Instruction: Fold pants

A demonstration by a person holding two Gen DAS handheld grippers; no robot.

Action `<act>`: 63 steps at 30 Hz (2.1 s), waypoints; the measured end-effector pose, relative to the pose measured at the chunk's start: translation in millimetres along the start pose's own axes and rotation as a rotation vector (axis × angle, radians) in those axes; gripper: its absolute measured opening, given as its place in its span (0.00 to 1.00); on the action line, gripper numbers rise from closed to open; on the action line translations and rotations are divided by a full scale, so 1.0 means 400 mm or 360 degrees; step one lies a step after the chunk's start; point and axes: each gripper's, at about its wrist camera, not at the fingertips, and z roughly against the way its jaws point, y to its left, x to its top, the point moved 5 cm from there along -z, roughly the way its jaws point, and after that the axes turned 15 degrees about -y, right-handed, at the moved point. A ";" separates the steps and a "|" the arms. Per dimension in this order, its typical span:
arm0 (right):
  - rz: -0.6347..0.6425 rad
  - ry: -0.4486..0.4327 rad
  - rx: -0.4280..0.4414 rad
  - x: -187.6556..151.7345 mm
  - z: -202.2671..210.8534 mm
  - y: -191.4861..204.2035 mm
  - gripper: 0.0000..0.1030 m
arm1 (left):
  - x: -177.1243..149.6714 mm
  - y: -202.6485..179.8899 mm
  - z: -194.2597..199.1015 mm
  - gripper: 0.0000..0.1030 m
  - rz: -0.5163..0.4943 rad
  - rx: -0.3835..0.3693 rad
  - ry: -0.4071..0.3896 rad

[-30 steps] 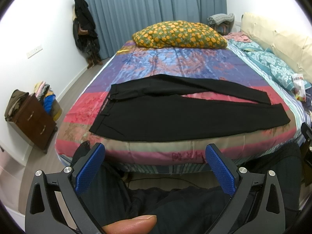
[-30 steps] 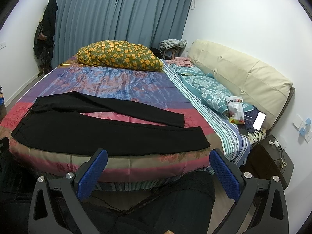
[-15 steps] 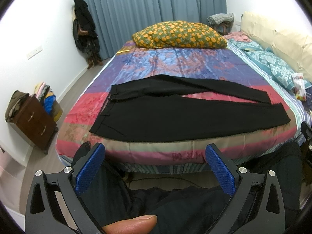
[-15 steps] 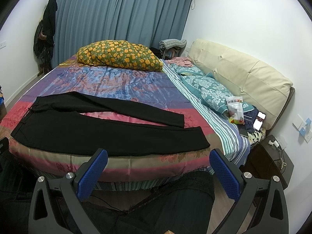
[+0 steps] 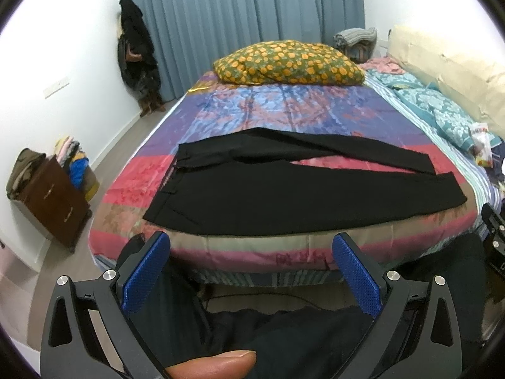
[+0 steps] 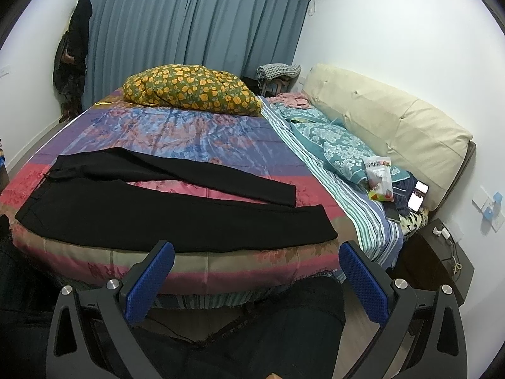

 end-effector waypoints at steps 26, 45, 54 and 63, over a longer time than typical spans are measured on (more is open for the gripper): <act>0.0023 0.0002 0.0030 -0.005 -0.002 0.017 1.00 | 0.014 -0.003 -0.007 1.00 0.0022 0.0013 0.0005; 0.0026 0.0009 0.0037 -0.013 0.000 0.028 1.00 | 0.017 -0.002 -0.009 1.00 0.0021 0.0013 0.0009; 0.0027 0.0011 0.0040 -0.016 0.000 0.031 1.00 | 0.009 0.001 -0.009 1.00 0.0019 0.0015 0.0012; 0.0027 0.0011 0.0039 -0.016 -0.001 0.032 1.00 | 0.006 0.005 -0.008 1.00 0.0016 0.0015 0.0010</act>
